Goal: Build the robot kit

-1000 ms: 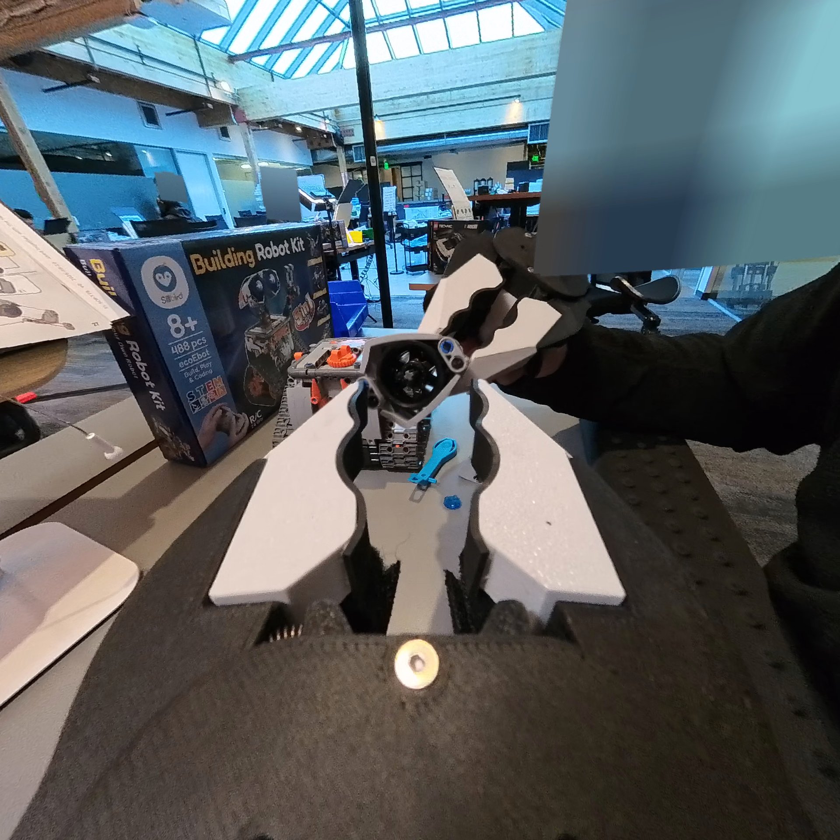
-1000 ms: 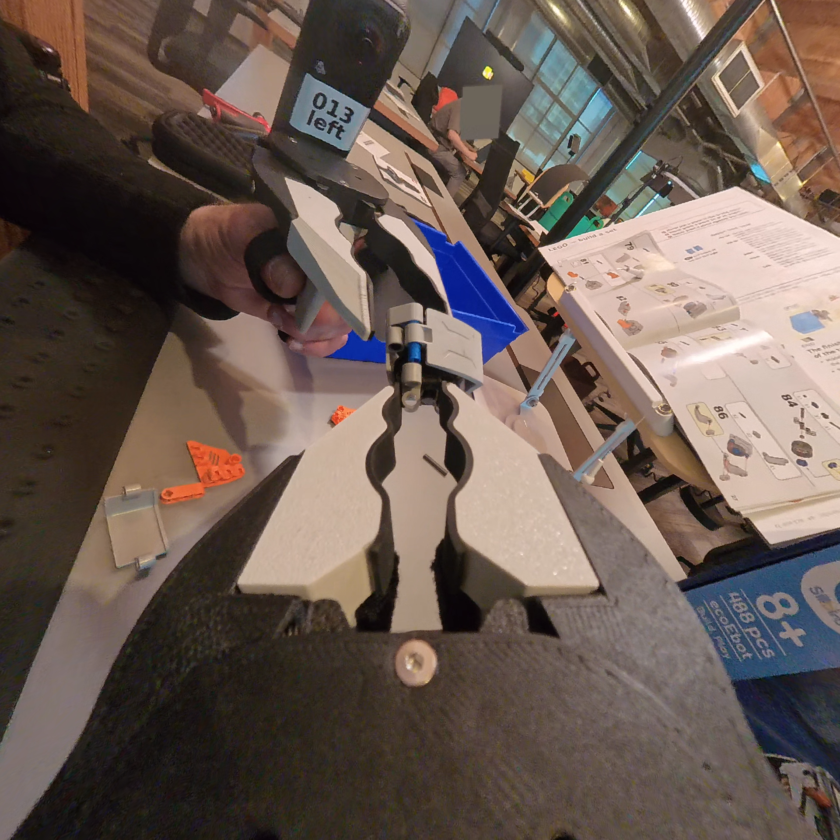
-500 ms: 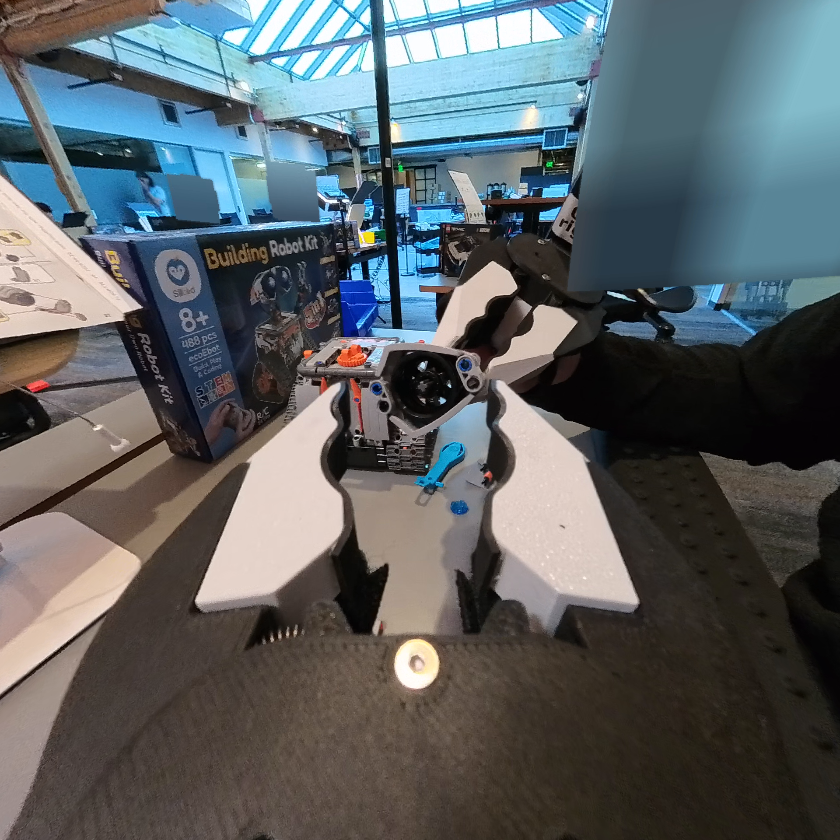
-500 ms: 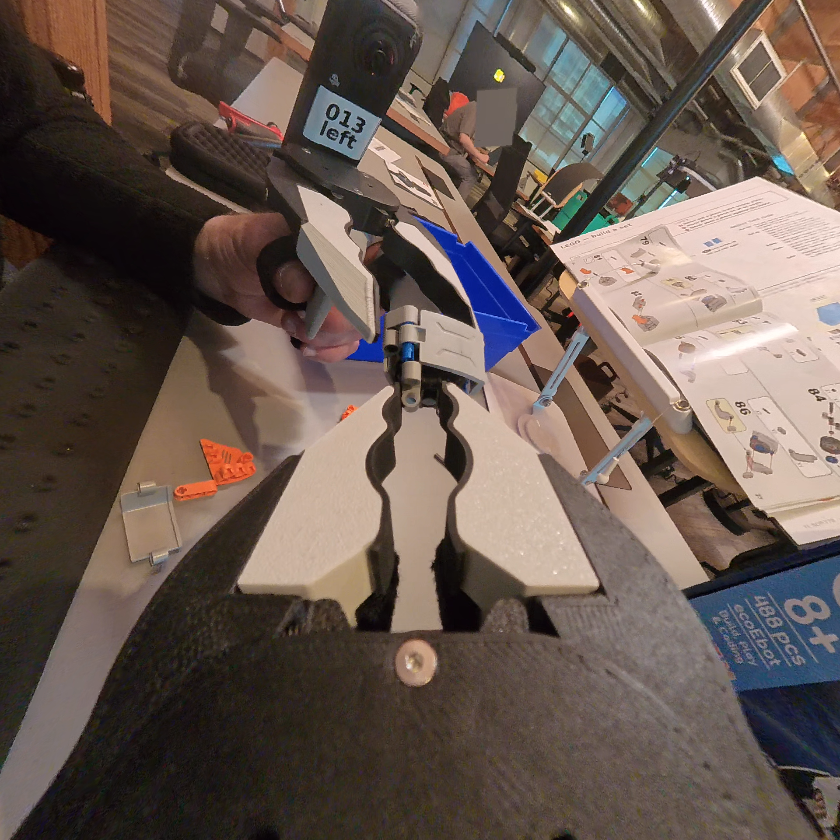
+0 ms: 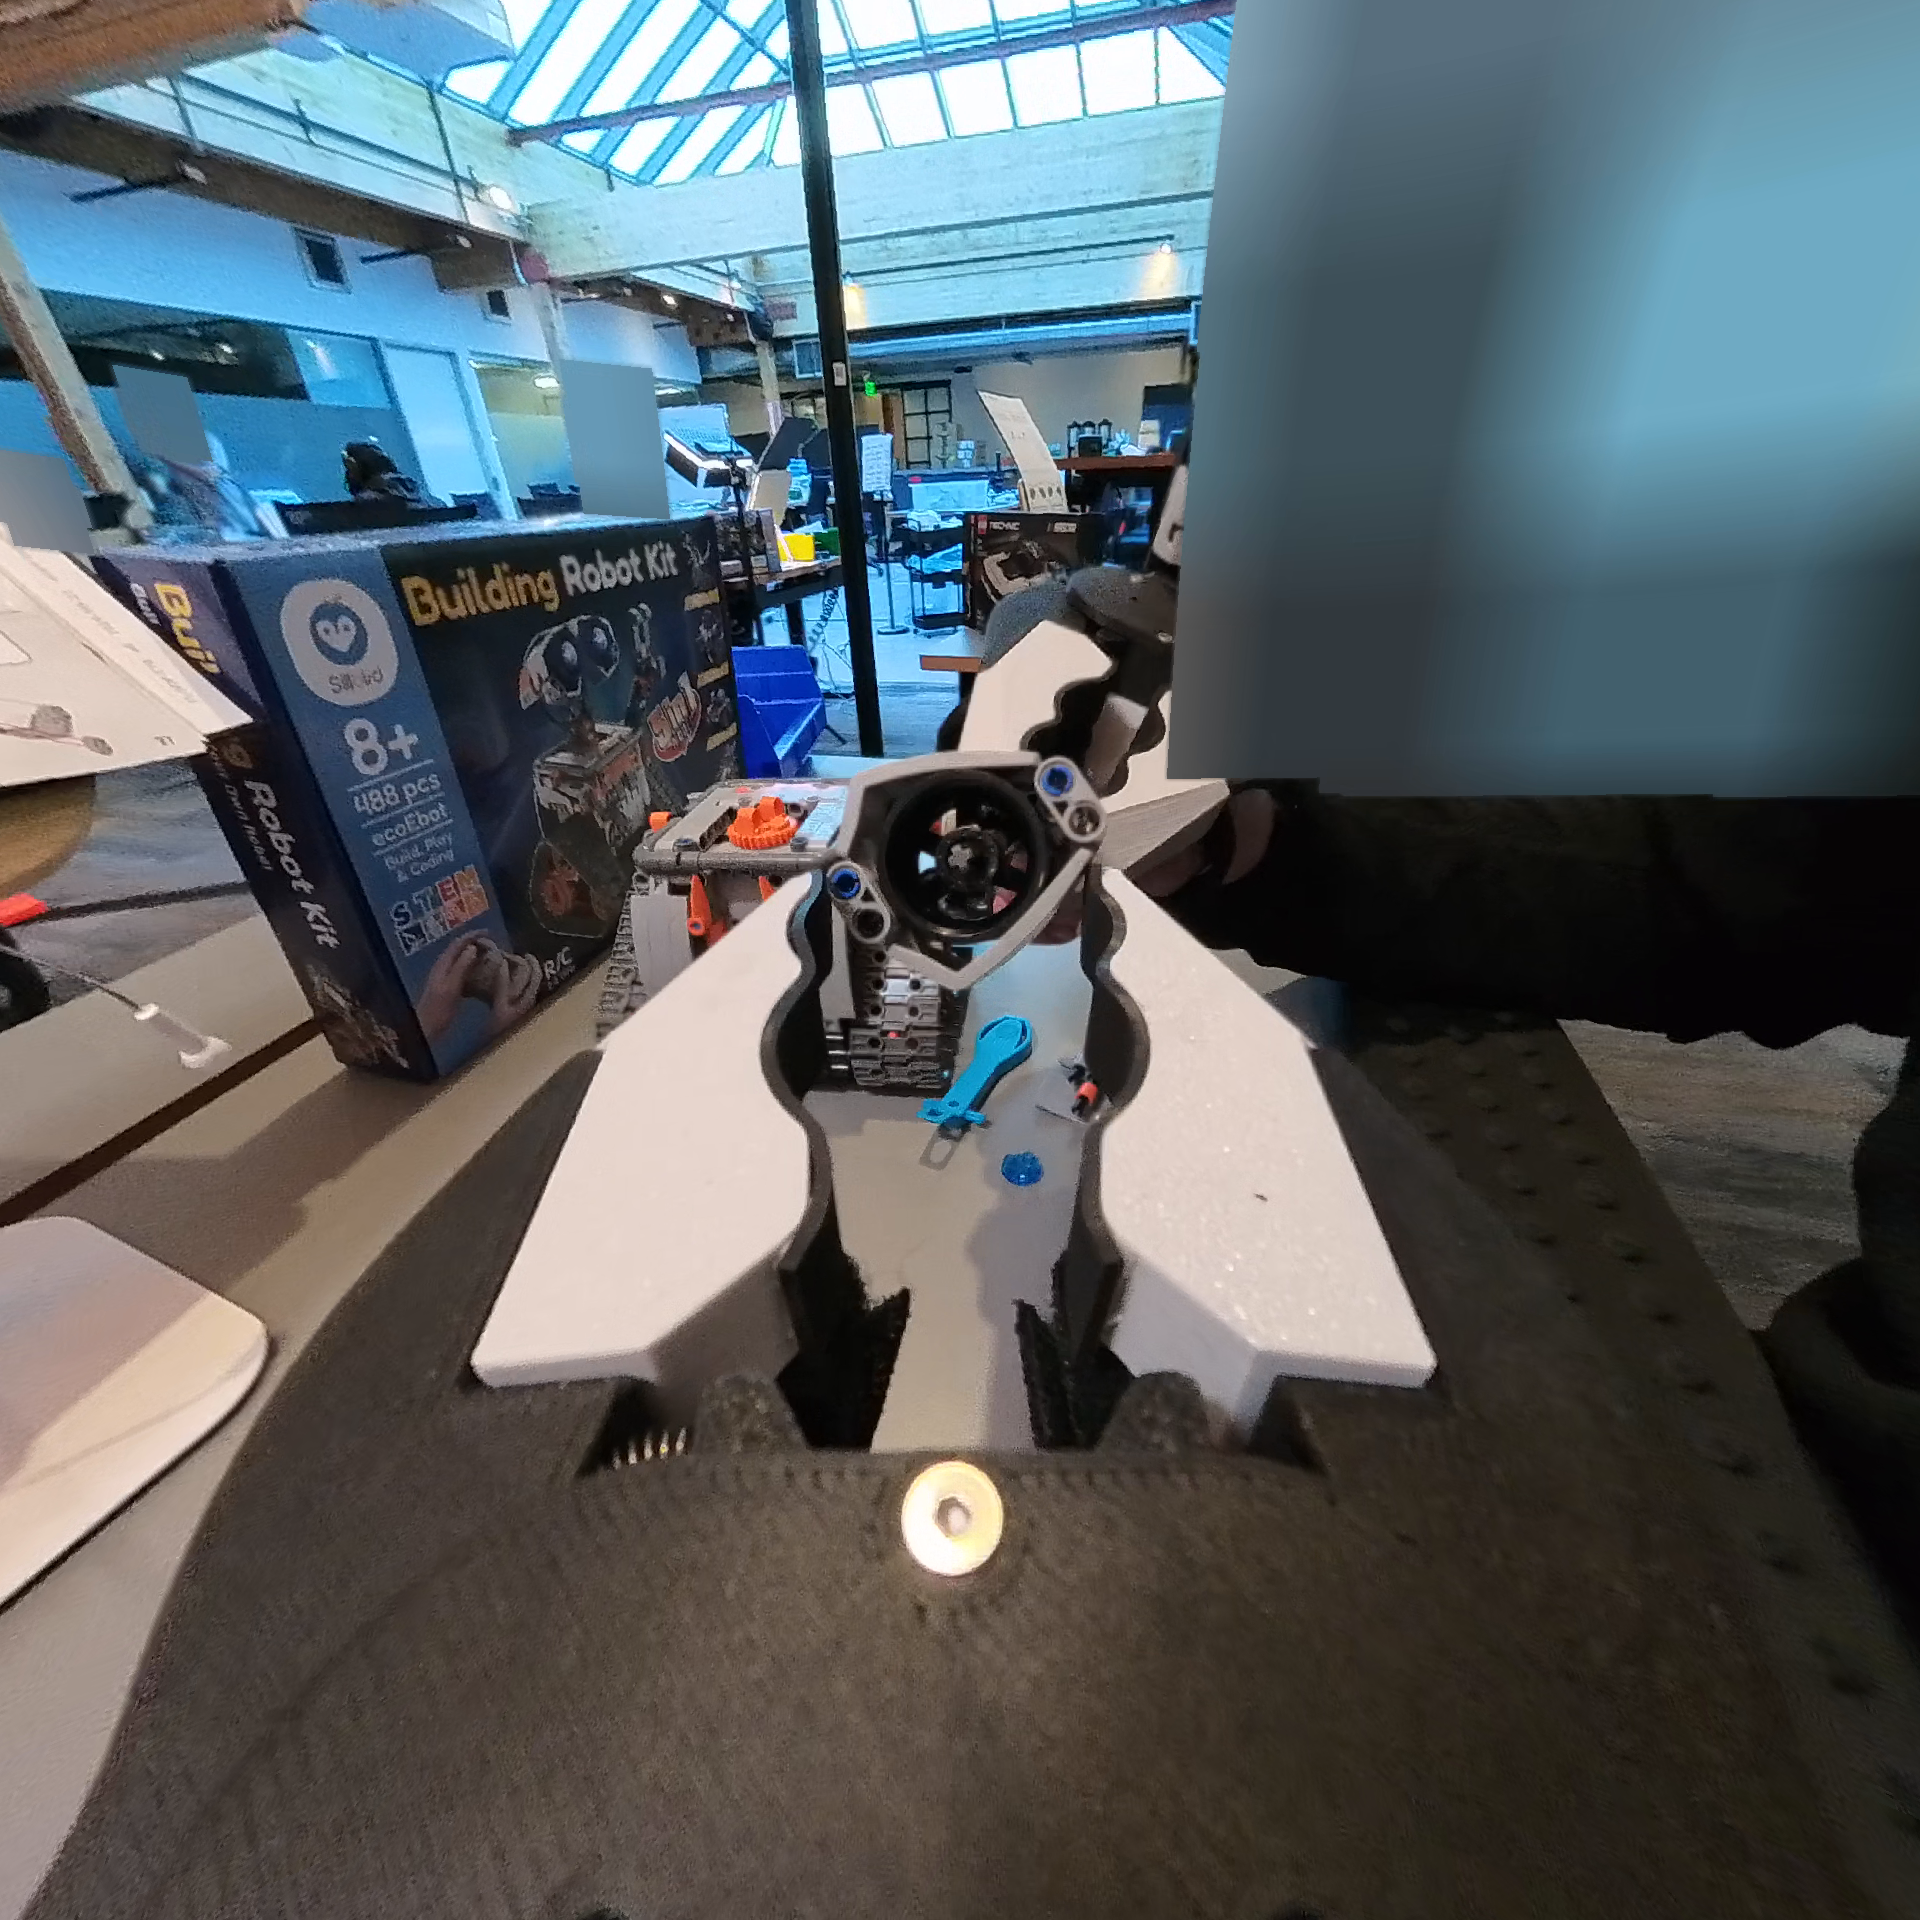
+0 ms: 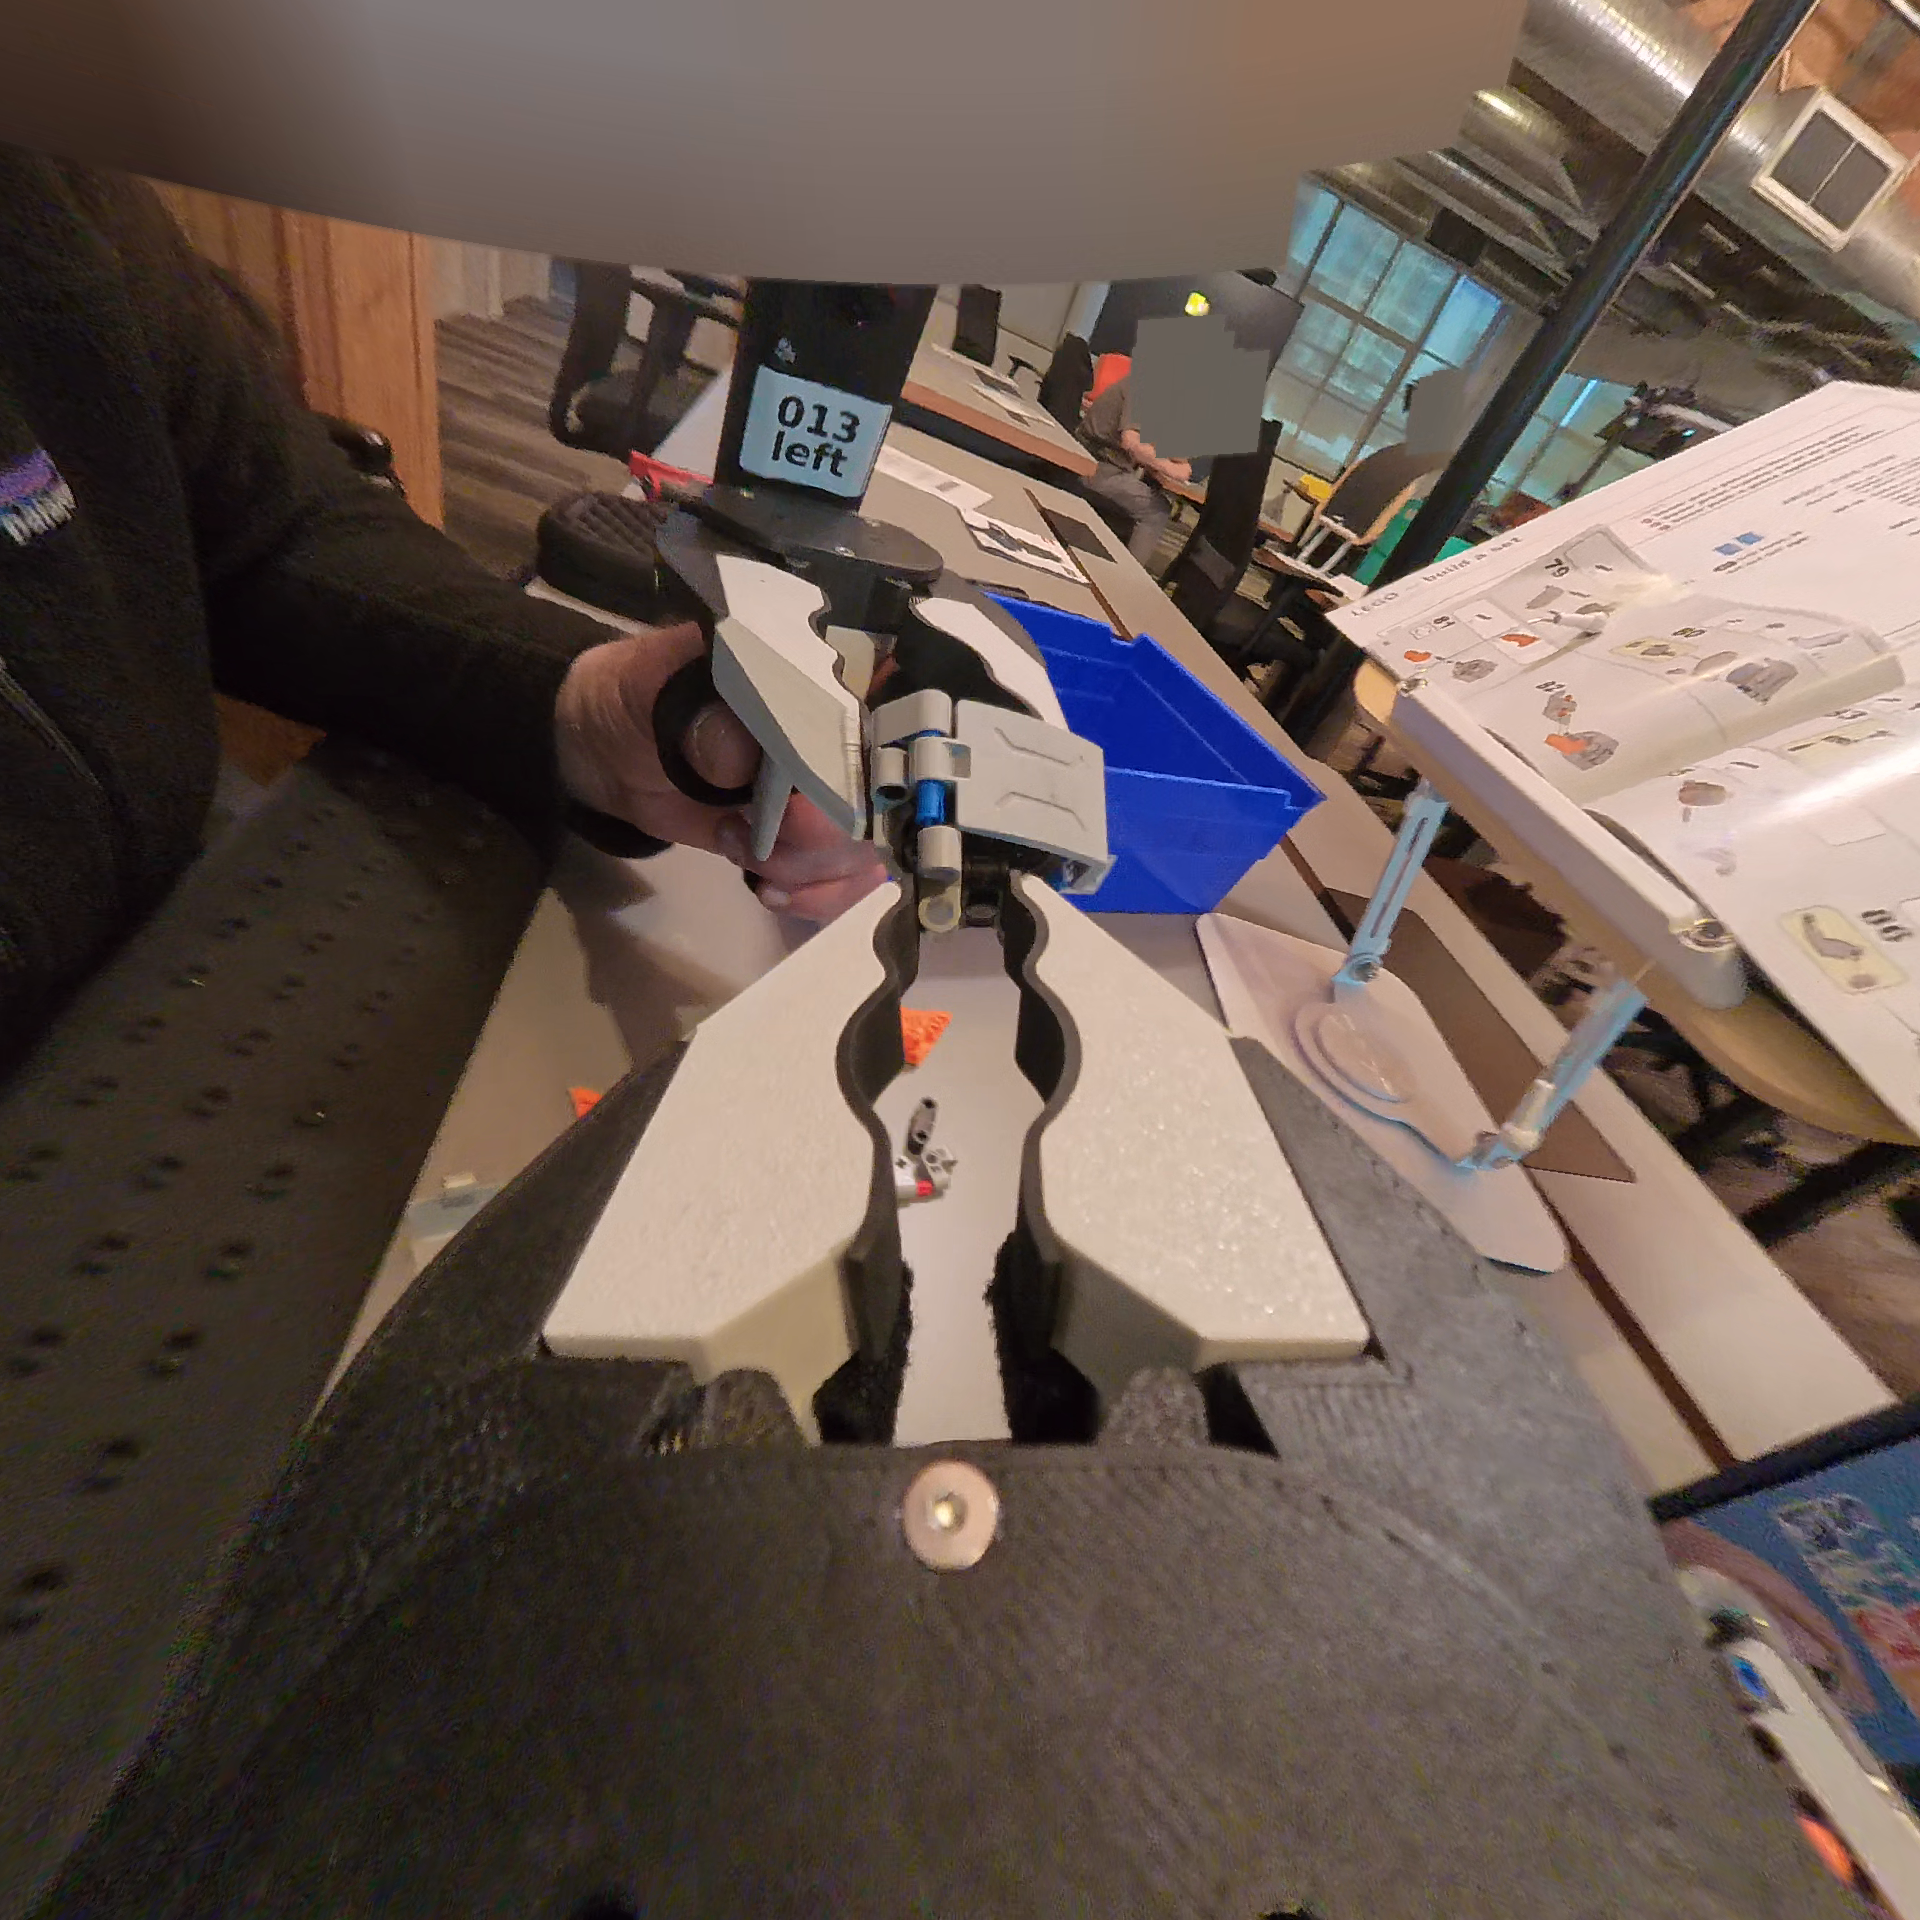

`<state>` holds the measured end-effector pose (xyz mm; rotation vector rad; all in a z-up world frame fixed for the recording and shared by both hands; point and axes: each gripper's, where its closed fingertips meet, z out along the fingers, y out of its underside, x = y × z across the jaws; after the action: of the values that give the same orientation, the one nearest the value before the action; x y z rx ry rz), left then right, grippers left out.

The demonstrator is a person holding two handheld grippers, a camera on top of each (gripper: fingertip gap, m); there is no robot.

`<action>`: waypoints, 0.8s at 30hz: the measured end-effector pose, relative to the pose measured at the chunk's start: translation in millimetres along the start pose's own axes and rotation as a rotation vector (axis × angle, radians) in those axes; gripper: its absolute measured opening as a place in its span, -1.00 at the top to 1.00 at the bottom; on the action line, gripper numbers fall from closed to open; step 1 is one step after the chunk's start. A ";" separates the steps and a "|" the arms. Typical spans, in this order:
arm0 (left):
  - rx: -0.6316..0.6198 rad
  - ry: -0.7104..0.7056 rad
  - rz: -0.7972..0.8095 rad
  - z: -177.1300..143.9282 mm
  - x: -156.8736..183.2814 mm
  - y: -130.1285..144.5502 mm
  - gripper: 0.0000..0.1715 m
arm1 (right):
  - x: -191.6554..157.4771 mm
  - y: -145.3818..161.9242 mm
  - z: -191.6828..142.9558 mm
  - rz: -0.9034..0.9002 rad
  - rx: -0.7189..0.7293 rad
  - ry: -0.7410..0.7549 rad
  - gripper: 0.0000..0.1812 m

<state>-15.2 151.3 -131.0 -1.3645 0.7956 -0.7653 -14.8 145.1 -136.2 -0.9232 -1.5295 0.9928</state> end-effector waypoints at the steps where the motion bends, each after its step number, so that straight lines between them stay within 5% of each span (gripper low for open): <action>1: 0.002 -0.001 0.014 0.0 0.9 -1.0 0.48 | -0.6 -1.6 -0.6 0.031 0.019 -0.018 0.85; 8: 0.002 0.015 0.018 -1.7 2.7 -3.3 0.51 | -1.2 -5.8 -1.6 0.069 0.046 -0.041 0.85; 18: 0.250 0.346 -0.691 -6.0 -8.5 -16.6 0.56 | 11.7 -19.8 7.2 -0.343 -0.153 0.296 0.84; 24: 0.282 0.411 -0.738 -4.9 -3.8 -26.6 0.56 | 13.0 -27.7 2.4 -0.603 -0.256 0.437 0.85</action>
<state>-21.6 150.3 -104.5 -1.2509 0.4477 -1.7090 -21.0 146.9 -106.2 -0.7189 -1.4382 0.1518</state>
